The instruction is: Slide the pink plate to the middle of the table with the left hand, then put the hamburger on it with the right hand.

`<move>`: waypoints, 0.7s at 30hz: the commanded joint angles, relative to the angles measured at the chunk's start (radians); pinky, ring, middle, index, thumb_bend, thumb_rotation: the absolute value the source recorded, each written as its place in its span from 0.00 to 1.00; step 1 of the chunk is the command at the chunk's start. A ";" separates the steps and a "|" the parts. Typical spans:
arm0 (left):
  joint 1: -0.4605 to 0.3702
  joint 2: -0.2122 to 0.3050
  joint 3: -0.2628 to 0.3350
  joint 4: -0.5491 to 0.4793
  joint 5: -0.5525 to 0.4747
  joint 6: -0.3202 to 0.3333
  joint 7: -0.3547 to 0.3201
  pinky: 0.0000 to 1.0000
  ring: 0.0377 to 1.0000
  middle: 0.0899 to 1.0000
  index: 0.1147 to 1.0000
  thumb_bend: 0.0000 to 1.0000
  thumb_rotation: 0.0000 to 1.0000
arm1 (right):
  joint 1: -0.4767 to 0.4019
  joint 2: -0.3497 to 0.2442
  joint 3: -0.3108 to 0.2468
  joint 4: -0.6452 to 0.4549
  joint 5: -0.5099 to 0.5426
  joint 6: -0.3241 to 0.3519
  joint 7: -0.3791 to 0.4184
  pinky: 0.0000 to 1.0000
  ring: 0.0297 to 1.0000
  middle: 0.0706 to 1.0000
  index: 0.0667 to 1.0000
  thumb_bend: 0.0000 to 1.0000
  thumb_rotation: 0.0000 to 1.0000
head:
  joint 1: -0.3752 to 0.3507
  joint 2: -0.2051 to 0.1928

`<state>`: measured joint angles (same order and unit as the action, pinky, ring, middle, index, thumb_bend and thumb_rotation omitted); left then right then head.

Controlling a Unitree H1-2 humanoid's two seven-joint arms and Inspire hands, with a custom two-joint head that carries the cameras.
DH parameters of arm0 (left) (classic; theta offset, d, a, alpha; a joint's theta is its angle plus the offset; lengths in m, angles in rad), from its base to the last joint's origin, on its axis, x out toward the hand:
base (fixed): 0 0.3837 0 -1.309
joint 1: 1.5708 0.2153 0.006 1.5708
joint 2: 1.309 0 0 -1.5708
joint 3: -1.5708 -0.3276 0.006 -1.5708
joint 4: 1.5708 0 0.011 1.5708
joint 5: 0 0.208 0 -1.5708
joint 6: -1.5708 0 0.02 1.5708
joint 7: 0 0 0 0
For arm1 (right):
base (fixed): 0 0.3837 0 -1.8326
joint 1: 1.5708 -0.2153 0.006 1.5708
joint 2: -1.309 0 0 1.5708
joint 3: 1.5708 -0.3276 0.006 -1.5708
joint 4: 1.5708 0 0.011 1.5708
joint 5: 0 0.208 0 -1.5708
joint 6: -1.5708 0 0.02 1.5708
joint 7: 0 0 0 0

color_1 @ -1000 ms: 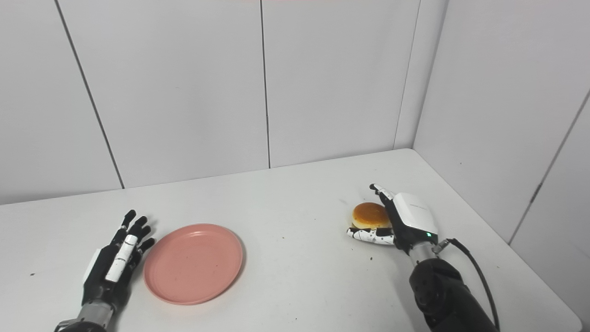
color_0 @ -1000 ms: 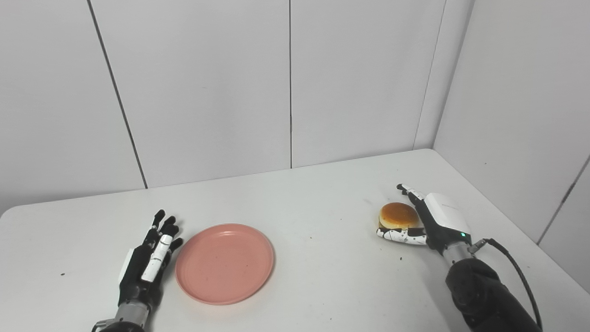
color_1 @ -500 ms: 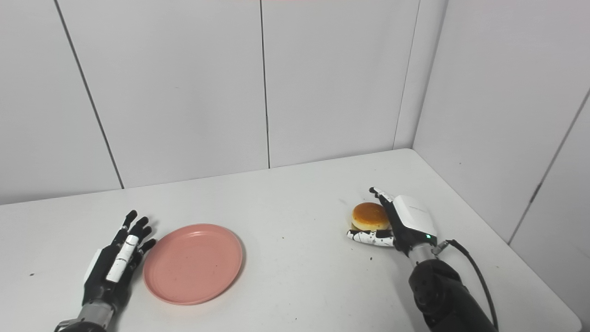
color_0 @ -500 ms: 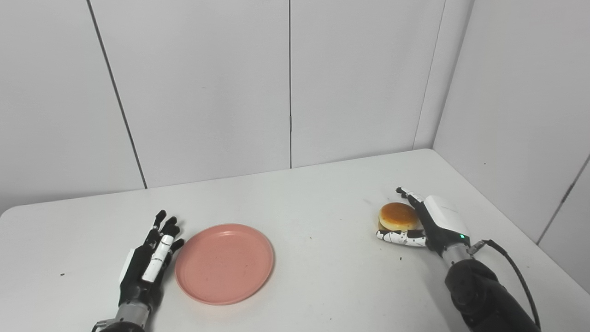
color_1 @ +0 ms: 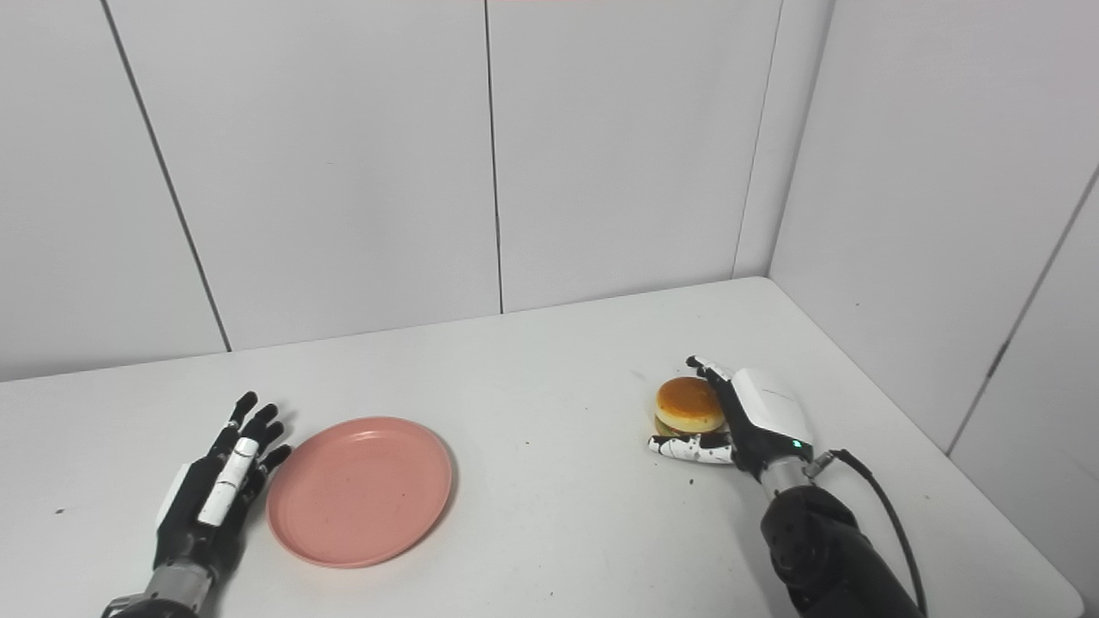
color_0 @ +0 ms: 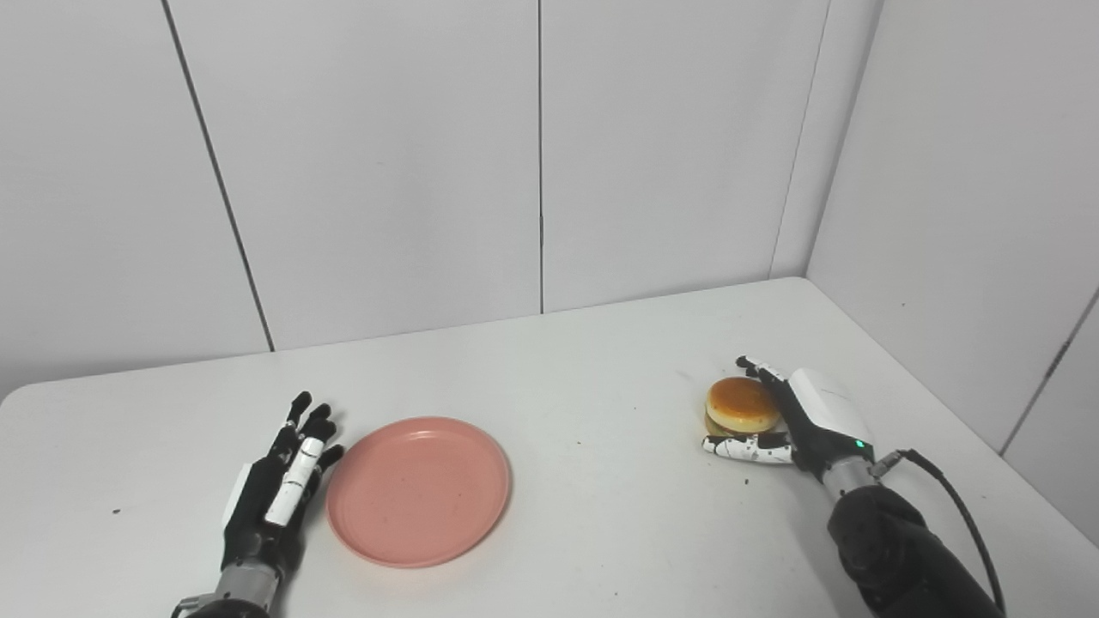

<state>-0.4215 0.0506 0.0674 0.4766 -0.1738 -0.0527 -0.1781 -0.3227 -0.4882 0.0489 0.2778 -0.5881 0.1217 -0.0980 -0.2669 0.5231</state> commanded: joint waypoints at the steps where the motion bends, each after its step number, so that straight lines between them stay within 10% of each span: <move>1: 0.010 -0.003 -0.007 0.003 -0.006 0.038 -0.005 0.89 0.95 0.95 0.95 0.76 0.67 | -0.046 -0.018 -0.011 -0.014 0.005 -0.023 -0.024 0.69 0.78 0.83 0.84 1.00 0.49 | 0.001 0.002; 21: 0.017 -0.007 -0.010 -0.016 -0.008 0.051 -0.005 0.89 0.95 0.95 0.95 0.77 0.67 | -0.048 -0.023 -0.004 -0.009 -0.006 -0.023 -0.041 0.54 0.61 0.66 0.78 0.89 0.32 | 0.004 0.008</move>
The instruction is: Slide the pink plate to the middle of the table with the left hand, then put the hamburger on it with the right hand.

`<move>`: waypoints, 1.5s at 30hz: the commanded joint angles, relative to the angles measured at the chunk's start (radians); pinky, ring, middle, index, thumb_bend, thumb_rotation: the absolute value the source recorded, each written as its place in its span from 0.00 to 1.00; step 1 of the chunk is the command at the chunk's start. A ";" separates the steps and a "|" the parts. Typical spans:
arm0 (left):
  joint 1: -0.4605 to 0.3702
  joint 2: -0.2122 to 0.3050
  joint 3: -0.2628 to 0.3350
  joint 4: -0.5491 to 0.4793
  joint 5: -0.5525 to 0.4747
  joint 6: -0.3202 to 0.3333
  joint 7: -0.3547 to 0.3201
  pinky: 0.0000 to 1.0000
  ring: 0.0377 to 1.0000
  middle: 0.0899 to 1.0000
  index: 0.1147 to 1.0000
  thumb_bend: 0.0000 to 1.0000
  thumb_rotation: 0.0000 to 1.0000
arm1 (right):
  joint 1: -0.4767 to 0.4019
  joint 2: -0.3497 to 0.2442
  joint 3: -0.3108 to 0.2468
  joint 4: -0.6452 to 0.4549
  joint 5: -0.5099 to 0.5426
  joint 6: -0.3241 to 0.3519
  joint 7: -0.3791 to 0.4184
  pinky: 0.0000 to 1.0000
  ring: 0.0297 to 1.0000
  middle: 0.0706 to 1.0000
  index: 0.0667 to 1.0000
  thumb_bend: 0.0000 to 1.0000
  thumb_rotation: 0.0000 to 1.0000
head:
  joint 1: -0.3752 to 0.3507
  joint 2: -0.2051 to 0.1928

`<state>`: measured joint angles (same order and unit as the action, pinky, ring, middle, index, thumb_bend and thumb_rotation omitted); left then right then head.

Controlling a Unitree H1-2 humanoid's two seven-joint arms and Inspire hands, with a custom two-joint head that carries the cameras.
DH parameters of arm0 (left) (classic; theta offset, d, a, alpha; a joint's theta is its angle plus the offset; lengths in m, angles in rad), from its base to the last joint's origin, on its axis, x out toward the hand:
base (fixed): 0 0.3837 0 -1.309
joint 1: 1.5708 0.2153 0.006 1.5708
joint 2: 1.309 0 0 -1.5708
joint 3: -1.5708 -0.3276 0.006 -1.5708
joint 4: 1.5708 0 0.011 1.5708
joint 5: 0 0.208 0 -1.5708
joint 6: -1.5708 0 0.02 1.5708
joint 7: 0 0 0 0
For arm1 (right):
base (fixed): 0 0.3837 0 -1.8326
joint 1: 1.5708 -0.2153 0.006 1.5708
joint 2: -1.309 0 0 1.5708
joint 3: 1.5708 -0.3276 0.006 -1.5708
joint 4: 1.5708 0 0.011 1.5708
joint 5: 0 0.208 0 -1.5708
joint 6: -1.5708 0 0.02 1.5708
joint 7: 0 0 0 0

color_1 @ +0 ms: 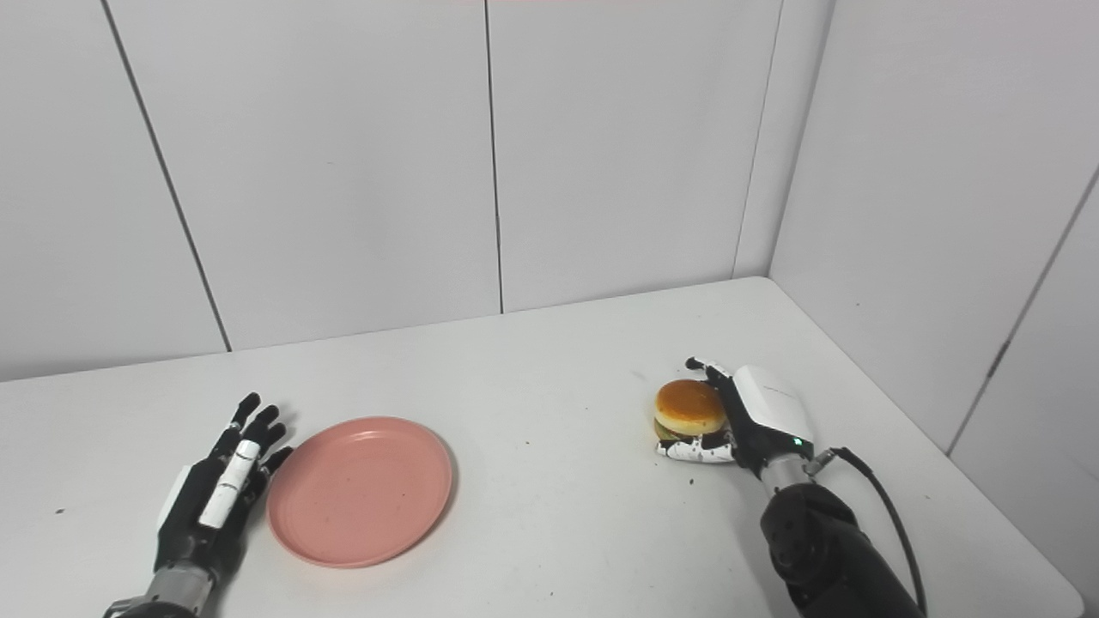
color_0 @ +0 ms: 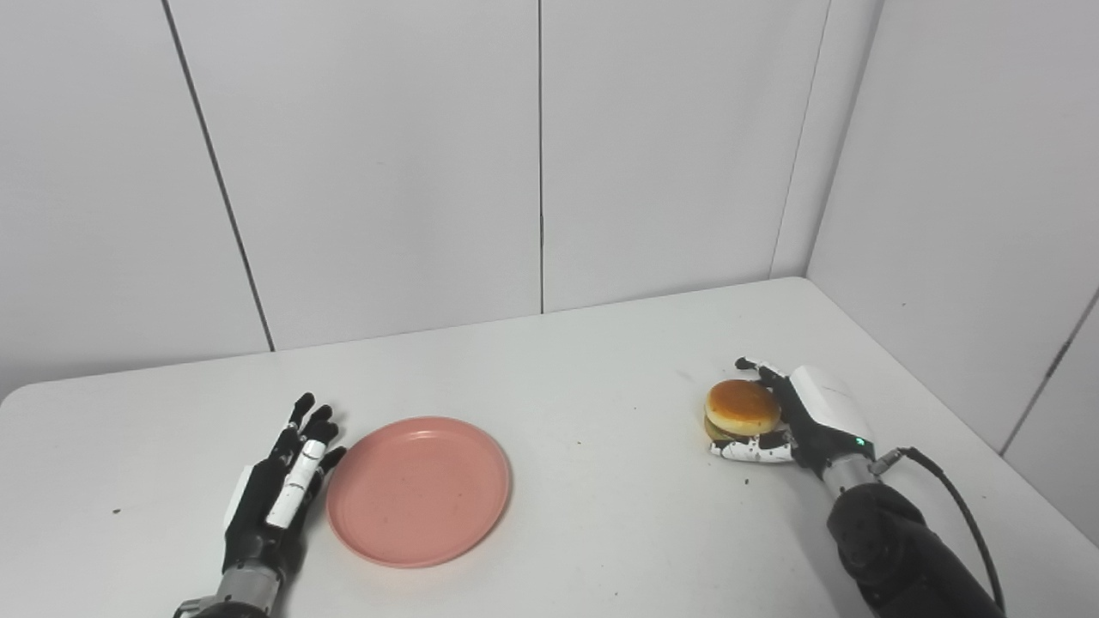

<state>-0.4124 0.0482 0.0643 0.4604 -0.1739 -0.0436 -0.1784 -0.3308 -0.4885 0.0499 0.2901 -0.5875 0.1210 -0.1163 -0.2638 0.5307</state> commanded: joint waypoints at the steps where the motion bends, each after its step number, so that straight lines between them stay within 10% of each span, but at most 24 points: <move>1: 0.008 -0.005 -0.008 0.000 -0.007 0.041 -0.006 0.89 0.95 0.95 0.95 0.77 0.67 | -0.041 -0.023 -0.002 -0.021 -0.013 -0.023 -0.028 0.54 0.61 0.66 0.78 0.89 0.31 | 0.001 0.001; 19: 0.010 -0.009 -0.006 -0.015 -0.010 0.051 -0.004 0.88 0.95 0.94 0.94 0.79 0.67 | -0.041 -0.018 0.003 -0.014 -0.016 -0.047 -0.083 0.49 0.55 0.57 0.54 0.72 0.25 | 0.003 0.006; 22: 0.010 -0.009 -0.006 -0.016 -0.010 0.053 -0.003 0.90 0.95 0.95 0.94 0.77 0.67 | -0.041 -0.017 0.002 -0.014 -0.008 -0.047 -0.077 0.44 0.50 0.53 0.46 0.53 0.16 | 0.003 0.006; 45: 0.008 -0.010 -0.018 -0.021 0.003 0.056 -0.001 0.88 0.94 0.94 0.94 0.81 0.66 | -0.028 -0.001 -0.027 -0.164 0.066 -0.018 -0.019 0.41 0.47 0.50 0.45 0.52 0.15 | 0.018 0.015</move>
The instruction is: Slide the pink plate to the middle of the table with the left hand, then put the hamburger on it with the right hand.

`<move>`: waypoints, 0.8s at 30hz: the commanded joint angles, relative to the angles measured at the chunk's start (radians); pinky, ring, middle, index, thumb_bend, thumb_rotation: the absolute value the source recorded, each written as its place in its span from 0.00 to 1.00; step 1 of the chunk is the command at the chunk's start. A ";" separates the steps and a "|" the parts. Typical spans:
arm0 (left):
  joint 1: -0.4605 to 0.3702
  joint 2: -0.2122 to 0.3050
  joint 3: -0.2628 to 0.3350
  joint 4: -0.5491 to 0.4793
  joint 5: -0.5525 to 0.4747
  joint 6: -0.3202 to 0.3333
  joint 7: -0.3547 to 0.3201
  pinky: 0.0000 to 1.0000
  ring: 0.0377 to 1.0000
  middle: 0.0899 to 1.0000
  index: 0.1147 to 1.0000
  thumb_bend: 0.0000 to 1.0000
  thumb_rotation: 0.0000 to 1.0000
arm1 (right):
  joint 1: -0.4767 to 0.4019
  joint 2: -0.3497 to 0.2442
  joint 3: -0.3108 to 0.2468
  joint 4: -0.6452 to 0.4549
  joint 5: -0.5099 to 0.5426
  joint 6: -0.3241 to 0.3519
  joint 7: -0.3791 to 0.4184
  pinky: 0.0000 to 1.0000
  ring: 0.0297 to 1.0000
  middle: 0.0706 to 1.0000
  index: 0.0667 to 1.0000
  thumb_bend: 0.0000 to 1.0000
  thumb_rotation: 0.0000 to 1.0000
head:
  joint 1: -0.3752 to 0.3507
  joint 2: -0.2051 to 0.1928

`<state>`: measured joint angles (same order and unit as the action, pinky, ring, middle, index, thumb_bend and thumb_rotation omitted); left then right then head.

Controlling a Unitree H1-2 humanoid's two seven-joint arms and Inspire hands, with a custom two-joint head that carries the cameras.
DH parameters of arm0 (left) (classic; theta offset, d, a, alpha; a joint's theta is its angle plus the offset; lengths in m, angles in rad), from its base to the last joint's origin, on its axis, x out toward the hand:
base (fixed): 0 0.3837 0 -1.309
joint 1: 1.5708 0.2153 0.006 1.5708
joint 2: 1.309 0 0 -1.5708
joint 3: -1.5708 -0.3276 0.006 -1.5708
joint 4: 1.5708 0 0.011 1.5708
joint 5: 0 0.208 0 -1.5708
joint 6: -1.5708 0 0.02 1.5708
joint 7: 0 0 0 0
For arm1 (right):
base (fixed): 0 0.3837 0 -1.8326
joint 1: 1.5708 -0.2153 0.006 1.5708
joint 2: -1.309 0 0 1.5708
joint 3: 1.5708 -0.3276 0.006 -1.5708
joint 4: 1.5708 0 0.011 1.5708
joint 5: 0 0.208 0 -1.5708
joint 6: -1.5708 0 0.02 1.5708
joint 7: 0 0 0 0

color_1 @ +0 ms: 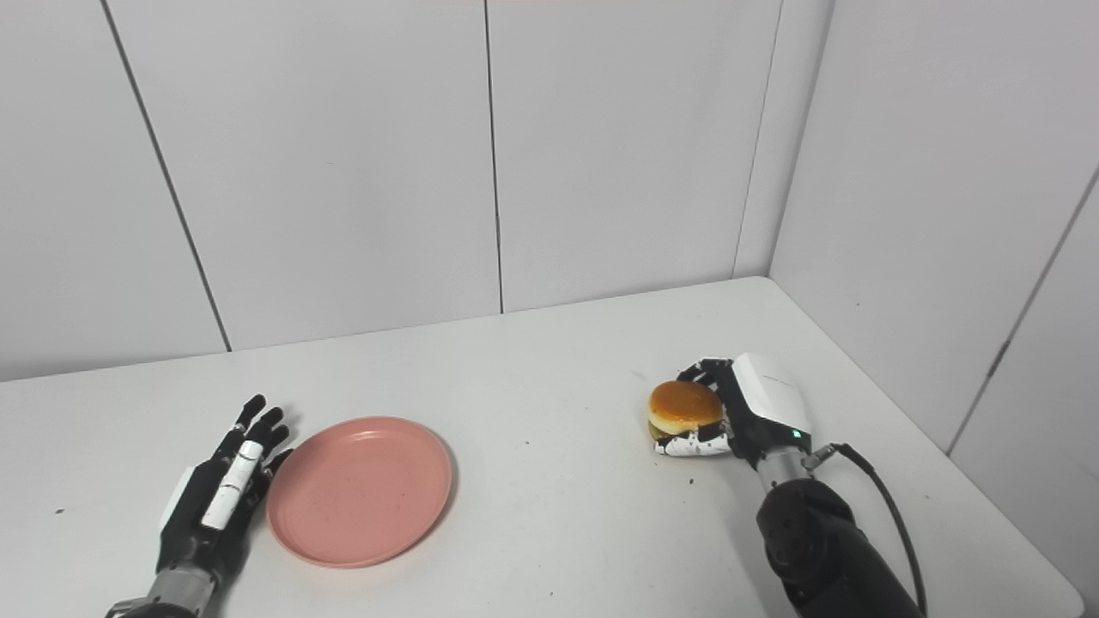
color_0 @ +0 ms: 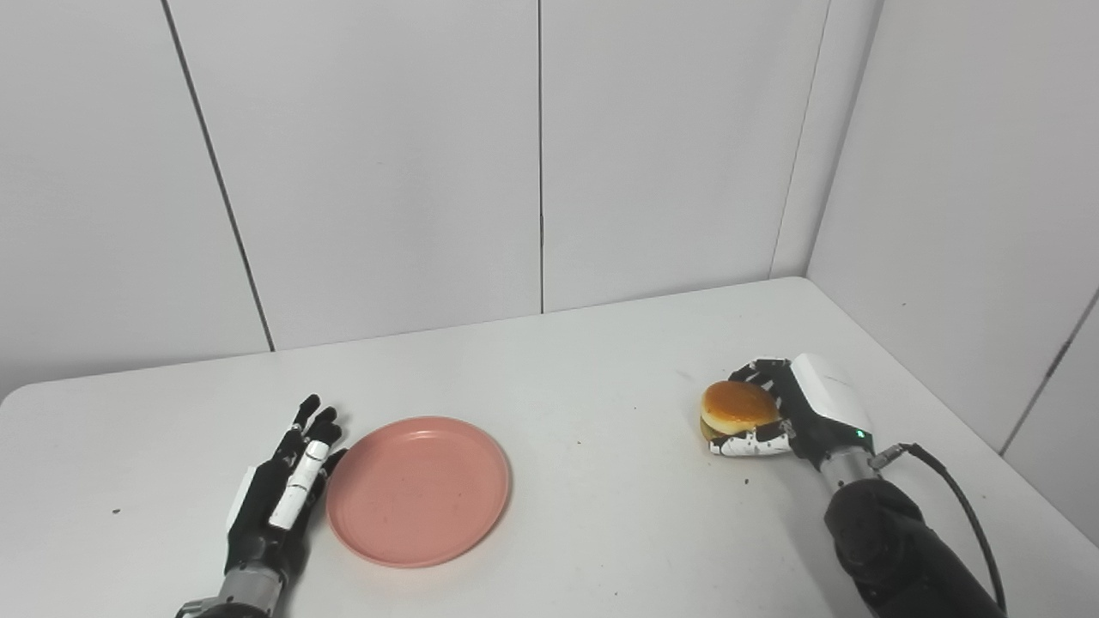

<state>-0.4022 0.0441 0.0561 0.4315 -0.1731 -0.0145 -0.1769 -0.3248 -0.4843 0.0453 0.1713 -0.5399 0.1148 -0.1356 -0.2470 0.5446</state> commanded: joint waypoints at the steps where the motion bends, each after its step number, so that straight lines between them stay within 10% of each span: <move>1: -0.002 -0.006 -0.011 0.008 0.003 0.025 -0.003 0.88 0.94 0.94 0.94 0.81 0.66 | -0.034 -0.003 -0.026 -0.059 0.029 -0.011 0.008 0.40 0.46 0.50 0.45 0.52 0.15 | 0.001 0.001; 24: 0.000 -0.073 -0.058 -0.011 0.058 0.025 0.064 0.83 0.94 0.95 0.97 0.84 0.70 | -0.132 0.091 0.024 -0.215 0.067 0.004 0.163 0.42 0.46 0.49 0.45 0.51 0.16 | 0.164 0.022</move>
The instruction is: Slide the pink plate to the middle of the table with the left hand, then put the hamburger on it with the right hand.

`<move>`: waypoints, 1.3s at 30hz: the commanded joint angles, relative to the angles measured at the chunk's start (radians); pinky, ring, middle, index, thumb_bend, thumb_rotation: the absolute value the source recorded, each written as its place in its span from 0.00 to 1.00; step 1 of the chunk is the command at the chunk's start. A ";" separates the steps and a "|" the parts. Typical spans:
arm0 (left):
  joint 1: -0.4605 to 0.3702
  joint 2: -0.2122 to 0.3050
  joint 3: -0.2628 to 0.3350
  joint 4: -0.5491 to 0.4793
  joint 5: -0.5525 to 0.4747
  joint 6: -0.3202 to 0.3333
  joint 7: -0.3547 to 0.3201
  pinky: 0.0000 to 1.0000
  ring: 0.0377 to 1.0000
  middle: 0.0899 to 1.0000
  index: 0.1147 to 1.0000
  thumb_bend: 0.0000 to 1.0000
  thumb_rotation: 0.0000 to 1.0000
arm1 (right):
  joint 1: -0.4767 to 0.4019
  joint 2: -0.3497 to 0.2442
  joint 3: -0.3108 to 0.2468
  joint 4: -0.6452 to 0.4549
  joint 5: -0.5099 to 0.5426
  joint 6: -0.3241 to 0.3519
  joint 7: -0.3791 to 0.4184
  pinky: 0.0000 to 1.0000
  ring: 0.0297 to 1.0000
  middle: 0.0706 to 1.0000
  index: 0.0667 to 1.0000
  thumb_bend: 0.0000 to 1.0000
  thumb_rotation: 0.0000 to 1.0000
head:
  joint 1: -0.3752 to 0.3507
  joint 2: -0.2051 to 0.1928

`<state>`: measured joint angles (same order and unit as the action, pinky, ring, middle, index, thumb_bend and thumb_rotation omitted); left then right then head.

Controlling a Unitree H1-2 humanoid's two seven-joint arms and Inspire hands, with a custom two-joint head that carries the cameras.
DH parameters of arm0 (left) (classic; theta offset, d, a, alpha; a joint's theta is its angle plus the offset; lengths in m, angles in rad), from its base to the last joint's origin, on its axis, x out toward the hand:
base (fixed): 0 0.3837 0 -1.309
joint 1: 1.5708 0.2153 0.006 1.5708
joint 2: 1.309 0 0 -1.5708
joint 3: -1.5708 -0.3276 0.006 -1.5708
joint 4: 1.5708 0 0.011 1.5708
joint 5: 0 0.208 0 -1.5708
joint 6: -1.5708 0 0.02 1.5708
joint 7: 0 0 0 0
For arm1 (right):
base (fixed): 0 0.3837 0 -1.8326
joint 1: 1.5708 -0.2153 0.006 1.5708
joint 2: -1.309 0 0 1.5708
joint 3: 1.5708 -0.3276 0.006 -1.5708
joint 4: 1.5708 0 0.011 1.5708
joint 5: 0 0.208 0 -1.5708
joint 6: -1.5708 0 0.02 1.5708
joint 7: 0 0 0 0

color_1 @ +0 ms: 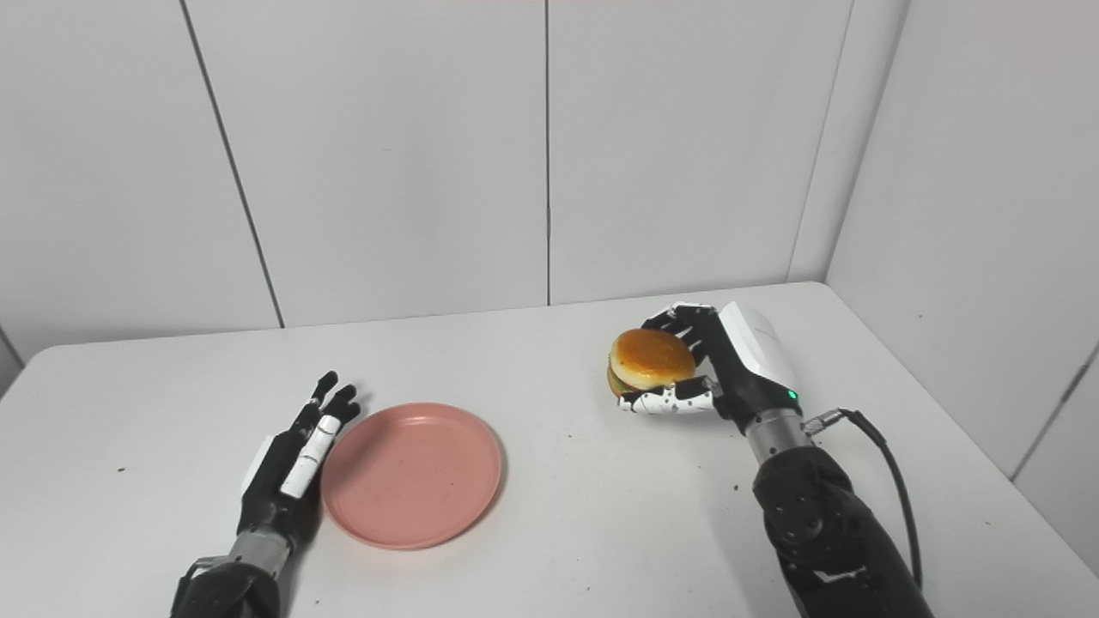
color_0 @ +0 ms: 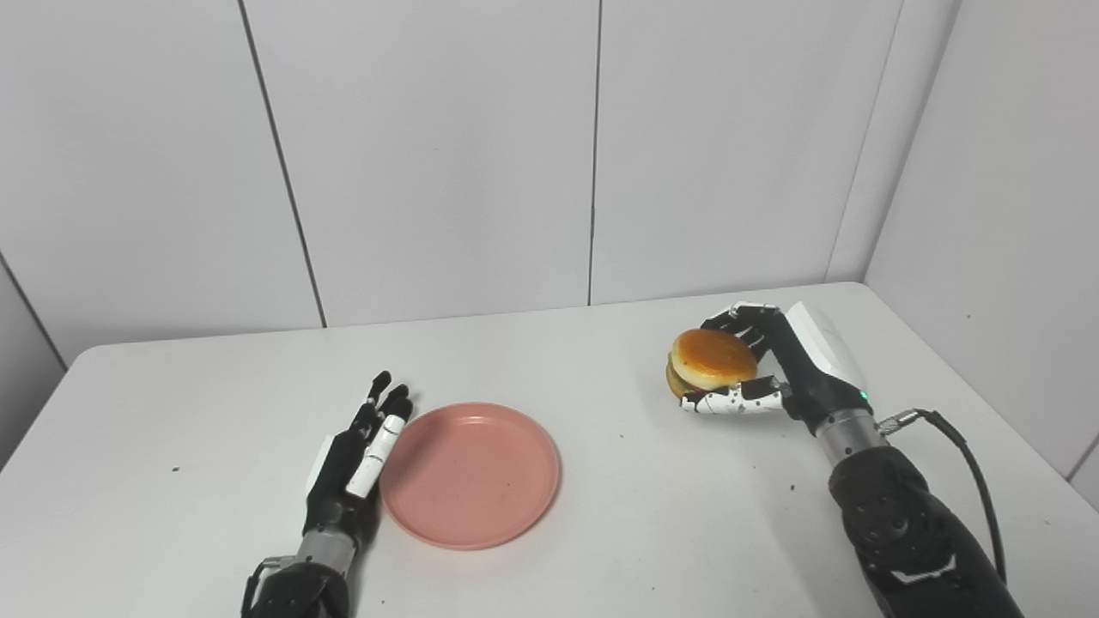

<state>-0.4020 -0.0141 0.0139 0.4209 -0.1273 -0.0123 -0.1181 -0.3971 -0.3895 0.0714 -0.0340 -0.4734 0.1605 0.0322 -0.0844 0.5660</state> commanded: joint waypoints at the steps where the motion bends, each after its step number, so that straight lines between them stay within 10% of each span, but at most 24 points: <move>1: 0.000 -0.020 -0.020 -0.002 0.022 0.023 0.014 0.82 0.94 0.95 0.97 0.84 0.70 | -0.067 -0.001 0.009 -0.003 -0.001 -0.046 0.001 0.42 0.46 0.49 0.45 0.51 0.16 | 0.031 0.002; 8: 0.002 -0.050 -0.025 -0.011 0.047 0.023 0.062 0.58 0.90 0.95 0.97 0.81 0.71 | -0.105 0.048 0.071 0.015 0.002 -0.037 0.035 0.45 0.53 0.53 0.45 0.51 0.15 | 0.099 0.002; 39: 0.018 -0.057 -0.040 -0.036 0.071 0.026 0.089 0.69 0.89 0.92 0.95 0.83 0.70 | -0.155 0.229 0.230 0.192 -0.034 -0.108 0.023 0.42 0.48 0.50 0.45 0.51 0.16 | 0.150 0.009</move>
<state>-0.3860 -0.0551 -0.0129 0.3877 -0.0587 -0.0126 -0.0187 -0.5209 -0.1679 0.3008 0.1722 -0.5078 0.1062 0.0659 0.0660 0.5737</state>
